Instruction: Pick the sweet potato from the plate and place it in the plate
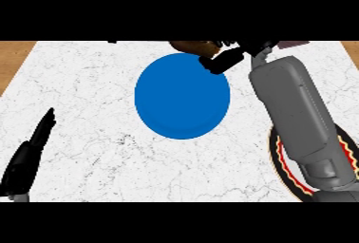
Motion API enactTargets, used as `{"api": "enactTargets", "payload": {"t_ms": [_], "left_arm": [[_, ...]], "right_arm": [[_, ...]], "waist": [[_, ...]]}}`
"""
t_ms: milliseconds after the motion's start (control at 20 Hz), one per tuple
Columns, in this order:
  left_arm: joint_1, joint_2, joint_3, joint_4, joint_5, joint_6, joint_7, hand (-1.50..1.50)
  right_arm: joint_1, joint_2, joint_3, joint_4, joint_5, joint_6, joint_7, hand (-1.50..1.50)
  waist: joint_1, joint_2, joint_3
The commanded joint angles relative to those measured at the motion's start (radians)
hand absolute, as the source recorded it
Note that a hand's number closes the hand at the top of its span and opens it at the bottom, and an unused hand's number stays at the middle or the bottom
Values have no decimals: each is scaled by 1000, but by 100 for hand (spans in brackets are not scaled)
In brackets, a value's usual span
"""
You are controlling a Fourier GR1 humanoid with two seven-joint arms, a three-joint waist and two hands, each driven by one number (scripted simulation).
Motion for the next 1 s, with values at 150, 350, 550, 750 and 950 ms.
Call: {"api": "enactTargets", "payload": {"t_ms": [150,350,550,750,950], "left_arm": [[-22,21,26,12,6,-25,2,0],[-28,-29,-4,42,-27,9,-26,0],[-3,-18,0,24,-17,-8,-43,0],[-9,-25,-7,8,-16,-21,-30,0],[-41,-14,-11,26,-42,-22,-14,0]], "right_arm": [[-107,131,46,230,71,-55,33,150],[-67,158,120,321,46,-143,2,150],[-35,160,103,382,-119,-186,48,150],[-111,160,187,520,-180,-276,93,-150],[-144,161,216,591,-272,-345,21,-150]], "waist": [[8,5,0],[6,4,0],[25,7,0],[33,9,0],[43,13,1]]}}
